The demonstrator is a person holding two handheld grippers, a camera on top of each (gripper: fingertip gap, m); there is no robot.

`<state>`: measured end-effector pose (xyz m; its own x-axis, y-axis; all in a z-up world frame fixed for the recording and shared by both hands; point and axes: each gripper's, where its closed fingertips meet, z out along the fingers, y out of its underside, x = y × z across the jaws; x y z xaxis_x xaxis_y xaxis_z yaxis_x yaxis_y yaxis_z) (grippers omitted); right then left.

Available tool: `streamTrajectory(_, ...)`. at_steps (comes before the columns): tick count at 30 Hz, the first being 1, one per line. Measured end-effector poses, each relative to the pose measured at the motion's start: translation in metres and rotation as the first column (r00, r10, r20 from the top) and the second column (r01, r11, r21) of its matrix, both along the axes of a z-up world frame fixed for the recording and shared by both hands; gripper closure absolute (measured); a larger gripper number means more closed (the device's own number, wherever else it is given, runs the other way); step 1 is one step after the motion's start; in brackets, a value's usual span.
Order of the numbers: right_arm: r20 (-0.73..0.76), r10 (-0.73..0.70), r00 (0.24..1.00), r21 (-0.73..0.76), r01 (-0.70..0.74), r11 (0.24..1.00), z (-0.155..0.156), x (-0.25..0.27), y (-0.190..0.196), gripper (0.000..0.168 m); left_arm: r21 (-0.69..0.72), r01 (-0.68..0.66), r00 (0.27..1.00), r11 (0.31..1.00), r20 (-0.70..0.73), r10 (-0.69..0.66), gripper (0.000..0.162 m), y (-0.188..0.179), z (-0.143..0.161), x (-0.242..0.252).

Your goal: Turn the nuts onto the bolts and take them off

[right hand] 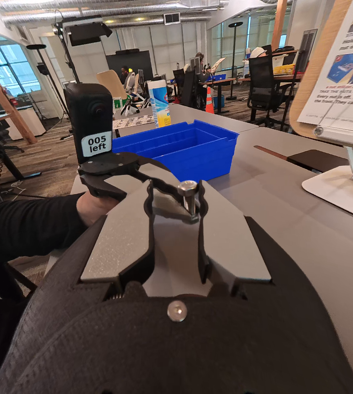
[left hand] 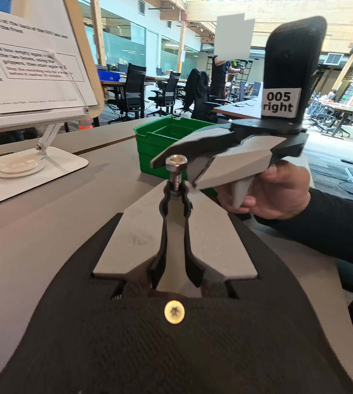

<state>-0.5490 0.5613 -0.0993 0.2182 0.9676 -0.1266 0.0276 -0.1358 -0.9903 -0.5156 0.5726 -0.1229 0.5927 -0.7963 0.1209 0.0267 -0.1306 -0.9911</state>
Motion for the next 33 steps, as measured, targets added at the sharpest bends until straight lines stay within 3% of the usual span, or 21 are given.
streamTrajectory(5,0.035,0.005,0.999,0.000,-0.005,1.000,-0.009,-0.010,-0.003,0.122,0.025,0.028,0.999,0.999,-0.044,-0.027,0.155,-0.005,-0.004,0.010)
streamTrajectory(15,-0.029,-0.020,0.999,-0.004,0.020,1.000,0.007,0.008,0.005,0.134,-0.002,-0.023,1.000,1.000,0.007,0.023,0.155,0.004,0.001,-0.007)
streamTrajectory(22,0.022,0.012,1.000,-0.019,-0.012,1.000,-0.008,-0.009,-0.003,0.122,0.004,0.052,0.997,0.999,-0.051,-0.052,0.155,-0.007,-0.008,0.013)
streamTrajectory(33,-0.003,-0.023,1.000,-0.019,0.023,1.000,-0.001,0.005,0.006,0.135,-0.001,-0.013,1.000,1.000,-0.016,0.013,0.155,0.003,-0.003,-0.003)
